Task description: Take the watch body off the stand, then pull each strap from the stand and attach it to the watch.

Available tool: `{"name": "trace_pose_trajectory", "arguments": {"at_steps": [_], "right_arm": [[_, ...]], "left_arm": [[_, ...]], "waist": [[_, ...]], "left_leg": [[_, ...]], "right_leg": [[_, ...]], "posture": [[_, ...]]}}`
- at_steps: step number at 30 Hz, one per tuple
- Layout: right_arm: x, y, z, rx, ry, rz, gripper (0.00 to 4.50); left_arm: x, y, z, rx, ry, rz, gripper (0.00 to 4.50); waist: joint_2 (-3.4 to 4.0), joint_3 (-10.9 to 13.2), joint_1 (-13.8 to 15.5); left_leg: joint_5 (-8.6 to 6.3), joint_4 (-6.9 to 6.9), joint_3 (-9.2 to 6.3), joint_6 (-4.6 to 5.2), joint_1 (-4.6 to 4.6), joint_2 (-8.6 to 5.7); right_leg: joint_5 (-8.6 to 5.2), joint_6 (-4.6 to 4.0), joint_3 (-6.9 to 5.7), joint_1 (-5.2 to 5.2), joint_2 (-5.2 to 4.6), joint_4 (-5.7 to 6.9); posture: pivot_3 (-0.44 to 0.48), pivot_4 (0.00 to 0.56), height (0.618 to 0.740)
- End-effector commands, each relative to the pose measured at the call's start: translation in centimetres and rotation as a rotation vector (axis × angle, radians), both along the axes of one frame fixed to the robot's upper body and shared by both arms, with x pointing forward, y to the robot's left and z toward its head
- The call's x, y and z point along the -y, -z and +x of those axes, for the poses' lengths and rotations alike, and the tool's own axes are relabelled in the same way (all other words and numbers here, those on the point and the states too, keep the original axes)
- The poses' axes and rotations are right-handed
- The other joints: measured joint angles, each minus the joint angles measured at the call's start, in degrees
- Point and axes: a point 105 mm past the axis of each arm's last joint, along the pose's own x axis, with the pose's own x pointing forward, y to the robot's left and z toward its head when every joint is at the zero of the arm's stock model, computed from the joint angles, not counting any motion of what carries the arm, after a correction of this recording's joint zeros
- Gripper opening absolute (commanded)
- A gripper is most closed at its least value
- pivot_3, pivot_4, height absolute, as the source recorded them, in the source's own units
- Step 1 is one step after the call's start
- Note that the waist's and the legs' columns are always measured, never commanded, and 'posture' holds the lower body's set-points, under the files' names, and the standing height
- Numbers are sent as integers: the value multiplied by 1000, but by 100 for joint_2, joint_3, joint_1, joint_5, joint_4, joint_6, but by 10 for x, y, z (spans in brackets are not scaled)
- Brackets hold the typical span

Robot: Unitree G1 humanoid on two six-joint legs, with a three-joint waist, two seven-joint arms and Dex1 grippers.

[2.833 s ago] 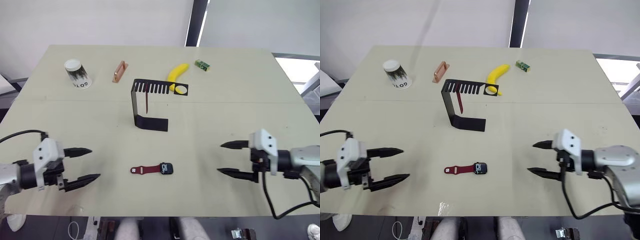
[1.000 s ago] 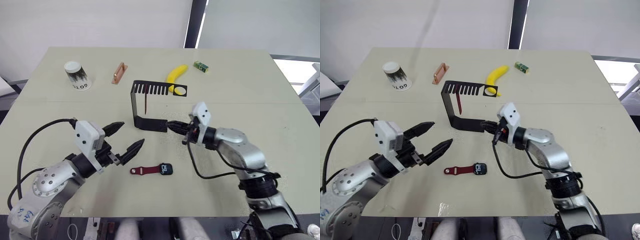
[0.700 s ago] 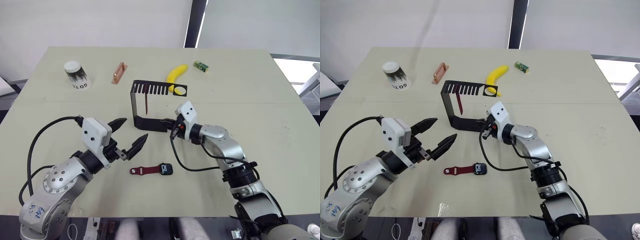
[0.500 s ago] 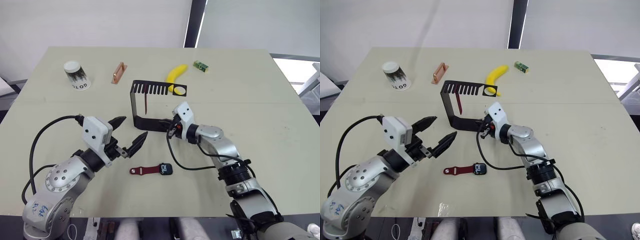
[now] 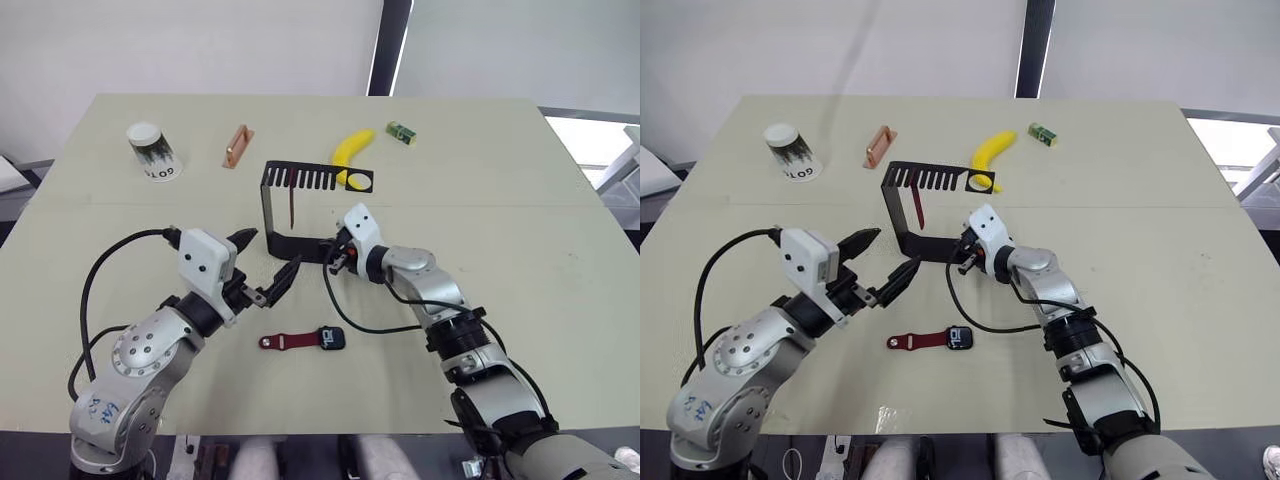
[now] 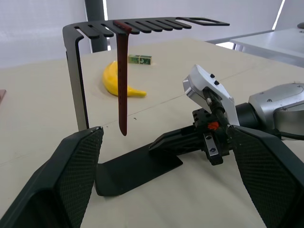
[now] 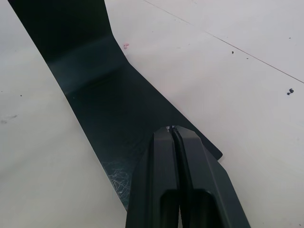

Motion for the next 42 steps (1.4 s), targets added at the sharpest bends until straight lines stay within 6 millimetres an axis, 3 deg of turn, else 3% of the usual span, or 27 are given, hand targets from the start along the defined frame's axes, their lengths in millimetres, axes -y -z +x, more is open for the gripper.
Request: {"name": "trace_pose_trajectory", "arguments": {"at_steps": [1,2,7,24,37,41,42], "right_arm": [[4,20,-4,-60,16,-55,108],[4,20,-4,-61,17,-55,108],[6,21,-5,-61,18,-65,0],[6,21,-6,-57,17,-81,0],[10,20,-3,-52,32,-91,0],[10,21,-3,-55,35,-93,0],[11,21,-3,-56,37,-93,0]], "left_arm": [[2,-2,7,32,-52,1,4500],[3,-1,9,32,-64,2,4500],[11,3,20,33,-74,1,3050],[29,1,70,100,-173,18,3050],[36,-1,88,111,-205,17,3050],[42,-3,89,118,-189,14,1957],[43,-4,88,124,-186,19,1497]], "waist": [[0,0,3],[0,0,5],[0,-1,10],[-3,-3,18],[-3,-3,27],[-3,-3,27],[-3,-3,27]], "left_leg": [[0,0,0,0,0,0],[0,0,0,0,0,0],[0,0,0,0,1,0],[0,-1,3,0,2,2],[1,-1,7,-2,2,3],[2,-1,7,-3,2,3],[2,-1,7,-3,2,3]], "right_leg": [[0,0,0,0,0,0],[0,0,0,0,0,0],[0,0,0,0,1,0],[0,0,-1,0,-1,-1],[0,0,-1,-3,-2,0],[0,0,-1,-3,-2,-1],[0,0,-1,-3,-2,-1]], "posture": [[0,150,740],[0,150,740],[0,150,740],[0,150,740],[0,150,740],[0,150,740],[0,150,740]]}}
